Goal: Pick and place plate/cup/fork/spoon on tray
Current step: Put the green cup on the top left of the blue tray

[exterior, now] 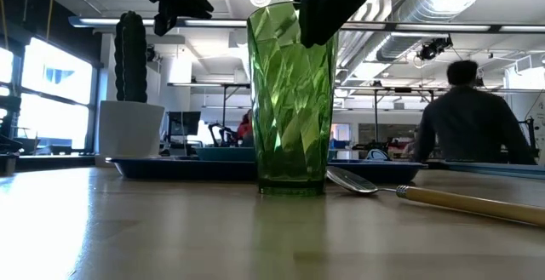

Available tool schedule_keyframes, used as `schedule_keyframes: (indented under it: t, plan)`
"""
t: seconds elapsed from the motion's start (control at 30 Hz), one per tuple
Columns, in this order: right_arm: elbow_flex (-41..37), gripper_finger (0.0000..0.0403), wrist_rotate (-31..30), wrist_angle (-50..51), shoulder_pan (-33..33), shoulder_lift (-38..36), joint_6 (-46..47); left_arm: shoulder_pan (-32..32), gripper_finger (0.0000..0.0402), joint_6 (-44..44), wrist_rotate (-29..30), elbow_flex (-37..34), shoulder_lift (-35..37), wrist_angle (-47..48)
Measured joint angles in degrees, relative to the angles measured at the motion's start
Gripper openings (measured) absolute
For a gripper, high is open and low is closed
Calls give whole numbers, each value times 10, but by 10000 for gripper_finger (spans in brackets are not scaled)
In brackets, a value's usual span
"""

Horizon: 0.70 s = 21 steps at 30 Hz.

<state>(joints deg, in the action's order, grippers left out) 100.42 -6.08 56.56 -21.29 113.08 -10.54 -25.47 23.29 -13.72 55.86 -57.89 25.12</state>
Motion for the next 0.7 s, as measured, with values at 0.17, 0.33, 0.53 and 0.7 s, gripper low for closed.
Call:
schedule_keyframes:
  t: [0.17, 0.33, 0.53, 0.7]
  plan:
    - [0, 74, -1, -7, 0, 0, 2, 0, 56, 1, 15, 0, 0, 1]
    - [0, 76, -2, -13, 0, 0, 15, 0, 56, 1, 24, 0, 0, 7]
    - [0, 76, -29, -13, -1, 0, 17, 0, 61, 1, 24, 0, 0, 7]
    - [0, 76, -29, -13, -1, -1, 17, 0, 80, 1, 24, 0, 0, 7]
